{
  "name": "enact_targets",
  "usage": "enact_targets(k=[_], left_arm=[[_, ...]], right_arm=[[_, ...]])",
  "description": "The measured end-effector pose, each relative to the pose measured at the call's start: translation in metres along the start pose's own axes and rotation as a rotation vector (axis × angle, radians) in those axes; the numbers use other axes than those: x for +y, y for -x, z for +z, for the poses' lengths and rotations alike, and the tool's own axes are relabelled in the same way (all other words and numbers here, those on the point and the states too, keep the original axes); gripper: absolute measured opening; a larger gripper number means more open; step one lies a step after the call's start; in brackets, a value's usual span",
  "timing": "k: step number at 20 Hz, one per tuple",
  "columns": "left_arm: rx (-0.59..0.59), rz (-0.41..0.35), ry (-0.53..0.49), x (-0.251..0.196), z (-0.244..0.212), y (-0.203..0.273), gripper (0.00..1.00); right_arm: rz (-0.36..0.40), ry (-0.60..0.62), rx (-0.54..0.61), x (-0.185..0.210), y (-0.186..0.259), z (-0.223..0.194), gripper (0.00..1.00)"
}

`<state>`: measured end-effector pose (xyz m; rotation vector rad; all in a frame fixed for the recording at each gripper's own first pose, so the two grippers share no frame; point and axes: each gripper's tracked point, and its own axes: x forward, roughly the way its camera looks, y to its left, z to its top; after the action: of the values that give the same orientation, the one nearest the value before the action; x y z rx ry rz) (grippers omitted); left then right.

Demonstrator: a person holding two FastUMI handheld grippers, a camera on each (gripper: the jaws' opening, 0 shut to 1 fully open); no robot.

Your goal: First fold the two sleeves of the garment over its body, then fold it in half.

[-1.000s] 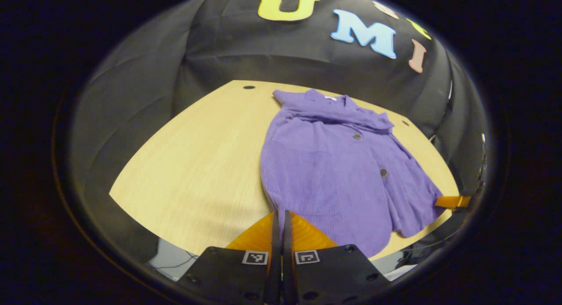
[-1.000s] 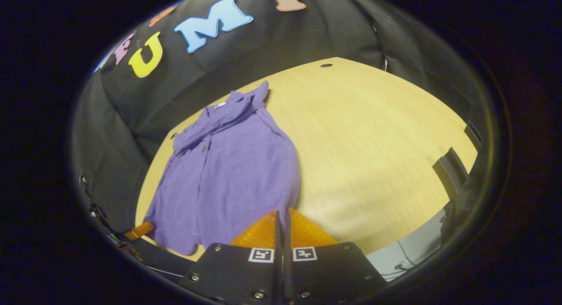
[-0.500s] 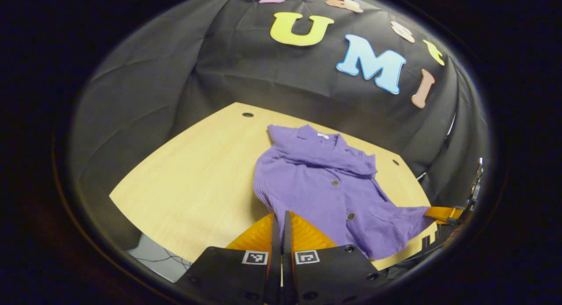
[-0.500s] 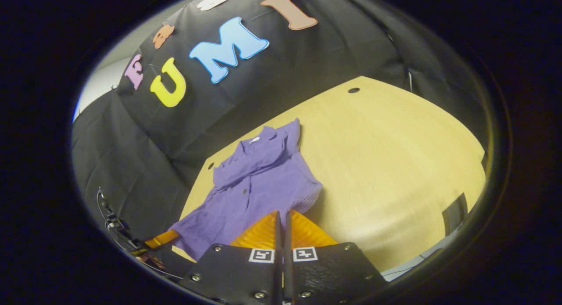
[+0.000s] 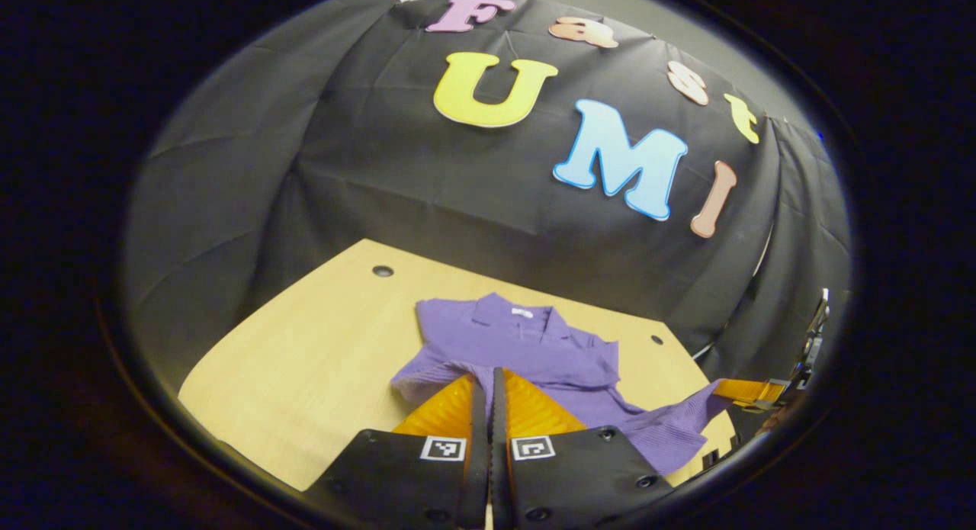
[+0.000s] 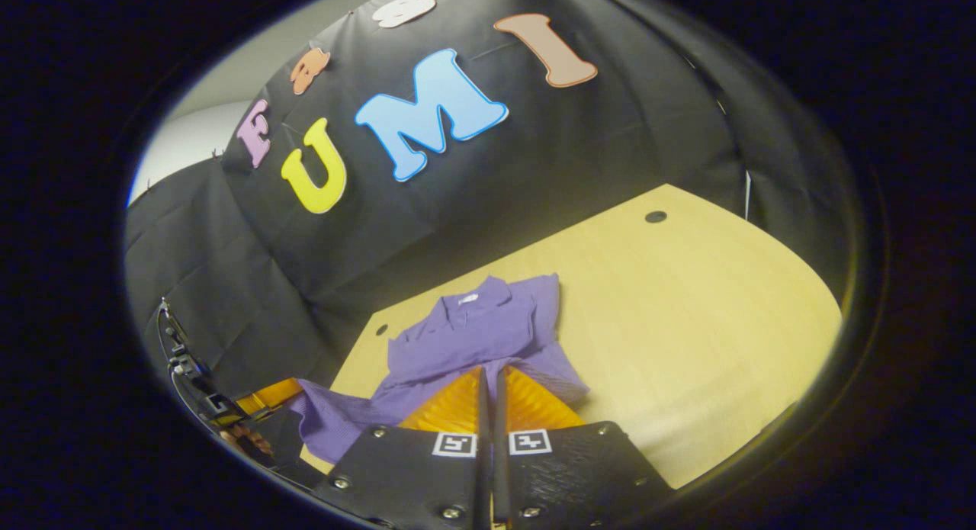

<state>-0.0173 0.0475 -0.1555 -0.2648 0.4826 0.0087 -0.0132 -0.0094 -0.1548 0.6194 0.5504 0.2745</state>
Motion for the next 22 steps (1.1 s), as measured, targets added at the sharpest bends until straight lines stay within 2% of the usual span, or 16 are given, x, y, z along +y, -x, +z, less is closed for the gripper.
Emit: enact_targets(k=[7, 11, 15, 22], left_arm=[[-0.009, -0.146, -0.056, -0.006, 0.061, -0.110, 0.08], [0.006, -0.204, -0.070, 0.003, 0.075, -0.174, 0.08], [0.004, -0.190, -0.077, 0.019, 0.080, -0.222, 0.08], [0.035, -0.152, -0.097, 0.044, 0.074, -0.285, 0.08]], right_arm=[[-0.144, 0.042, -0.078, 0.015, -0.069, 0.065, 0.01], [-0.205, 0.068, -0.079, 0.019, -0.120, 0.090, 0.01], [-0.236, 0.120, -0.040, 0.015, -0.171, 0.101, 0.01], [-0.272, 0.129, 0.008, -0.001, -0.233, 0.100, 0.01]])
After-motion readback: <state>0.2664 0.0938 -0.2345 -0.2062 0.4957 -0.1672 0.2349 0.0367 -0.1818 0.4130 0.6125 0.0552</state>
